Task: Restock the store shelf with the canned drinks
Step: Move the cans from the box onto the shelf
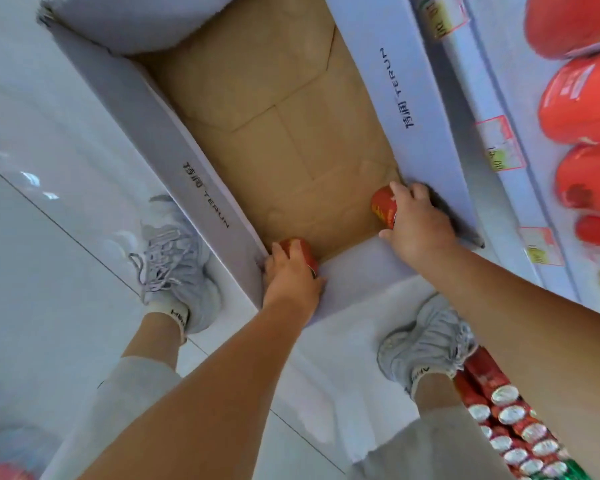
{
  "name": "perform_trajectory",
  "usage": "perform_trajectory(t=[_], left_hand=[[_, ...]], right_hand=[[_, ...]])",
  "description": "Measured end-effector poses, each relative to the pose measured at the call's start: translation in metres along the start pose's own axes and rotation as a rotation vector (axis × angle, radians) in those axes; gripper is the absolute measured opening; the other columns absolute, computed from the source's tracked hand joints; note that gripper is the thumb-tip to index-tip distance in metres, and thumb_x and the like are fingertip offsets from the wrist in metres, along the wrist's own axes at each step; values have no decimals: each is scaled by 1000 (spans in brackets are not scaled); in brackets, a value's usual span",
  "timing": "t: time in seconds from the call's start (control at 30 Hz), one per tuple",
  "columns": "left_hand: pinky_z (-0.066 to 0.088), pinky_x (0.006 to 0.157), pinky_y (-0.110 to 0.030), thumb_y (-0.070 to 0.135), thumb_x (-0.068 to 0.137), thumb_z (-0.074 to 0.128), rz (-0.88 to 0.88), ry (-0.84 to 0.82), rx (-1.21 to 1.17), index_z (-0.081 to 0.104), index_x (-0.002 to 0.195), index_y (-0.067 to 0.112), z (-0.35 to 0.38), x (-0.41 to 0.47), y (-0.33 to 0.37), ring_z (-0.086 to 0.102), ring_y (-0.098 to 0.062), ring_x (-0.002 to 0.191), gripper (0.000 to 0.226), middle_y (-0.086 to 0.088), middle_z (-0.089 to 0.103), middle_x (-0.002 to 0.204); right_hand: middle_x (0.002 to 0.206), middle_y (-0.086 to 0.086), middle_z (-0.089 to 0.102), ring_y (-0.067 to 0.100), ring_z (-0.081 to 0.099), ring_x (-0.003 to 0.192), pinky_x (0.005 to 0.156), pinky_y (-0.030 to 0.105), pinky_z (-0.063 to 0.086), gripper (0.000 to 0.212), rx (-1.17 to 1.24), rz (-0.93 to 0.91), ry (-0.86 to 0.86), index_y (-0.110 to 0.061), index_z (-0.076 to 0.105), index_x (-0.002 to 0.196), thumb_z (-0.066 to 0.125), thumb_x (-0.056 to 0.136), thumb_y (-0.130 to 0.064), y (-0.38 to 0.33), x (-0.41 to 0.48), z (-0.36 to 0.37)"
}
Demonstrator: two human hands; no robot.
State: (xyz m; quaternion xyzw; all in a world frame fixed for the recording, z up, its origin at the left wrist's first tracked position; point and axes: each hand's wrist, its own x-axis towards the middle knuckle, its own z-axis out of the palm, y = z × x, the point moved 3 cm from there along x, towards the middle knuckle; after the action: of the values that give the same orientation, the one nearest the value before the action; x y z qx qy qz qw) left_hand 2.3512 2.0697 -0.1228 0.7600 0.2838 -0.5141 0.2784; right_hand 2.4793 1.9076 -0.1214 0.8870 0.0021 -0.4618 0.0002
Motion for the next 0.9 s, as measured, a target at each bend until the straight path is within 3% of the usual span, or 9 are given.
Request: perform_trajectory(t=[0.13, 0.27, 0.43, 0.57, 0.67, 0.73, 0.9], left_hand=[[36, 105, -40, 36, 87, 66, 22, 31, -13, 35, 139, 17, -5, 5, -1, 43, -34, 120, 64, -13, 47, 134], [48, 92, -37, 36, 80, 76, 52, 87, -210, 37, 139, 20, -37, -16, 8, 58, -30, 107, 72, -9, 57, 125], [50, 82, -31, 37, 73, 81, 135, 206, -312, 43, 132, 32, -111, -90, 26, 59, -17, 93, 71, 7, 56, 109], [55, 78, -36, 34, 66, 81, 269, 305, -355, 49, 119, 38, -191, -173, 45, 61, -15, 91, 62, 10, 60, 108], [53, 83, -32, 29, 62, 82, 416, 348, -335, 54, 118, 37, -262, -248, 70, 58, -14, 98, 63, 11, 55, 111], [48, 88, -29, 29, 62, 82, 531, 366, -261, 54, 119, 36, -309, -306, 89, 56, -13, 103, 64, 11, 54, 113], [47, 91, -29, 44, 56, 71, 794, 483, -117, 57, 119, 34, -408, -466, 140, 55, -12, 107, 65, 9, 49, 120]], right_hand=[[136, 8, 39, 39, 52, 115, 95, 47, 45, 61, 17, 13, 44, -20, 40, 138, 70, 84, -23, 2, -1, -3], [134, 3, 48, 32, 54, 115, 93, 41, 44, 65, 206, -2, 95, -25, 46, 135, 73, 76, -25, -1, -31, -25], [119, -3, 59, 28, 60, 101, 79, 33, 45, 67, 443, 6, 249, -25, 47, 124, 77, 65, -30, -13, -109, -93], [110, -6, 55, 18, 57, 97, 76, 29, 41, 64, 606, -34, 341, -27, 51, 119, 79, 62, -23, -22, -191, -175], [109, -7, 48, 11, 50, 100, 78, 22, 36, 66, 670, -85, 430, -31, 52, 120, 77, 60, -19, -34, -267, -249], [110, -6, 48, 14, 50, 102, 82, 25, 40, 66, 706, -106, 486, -35, 51, 119, 77, 60, -20, -42, -324, -299], [113, -13, 51, 7, 52, 102, 85, 21, 37, 66, 809, -72, 763, -39, 53, 120, 80, 63, -21, -56, -480, -408]])
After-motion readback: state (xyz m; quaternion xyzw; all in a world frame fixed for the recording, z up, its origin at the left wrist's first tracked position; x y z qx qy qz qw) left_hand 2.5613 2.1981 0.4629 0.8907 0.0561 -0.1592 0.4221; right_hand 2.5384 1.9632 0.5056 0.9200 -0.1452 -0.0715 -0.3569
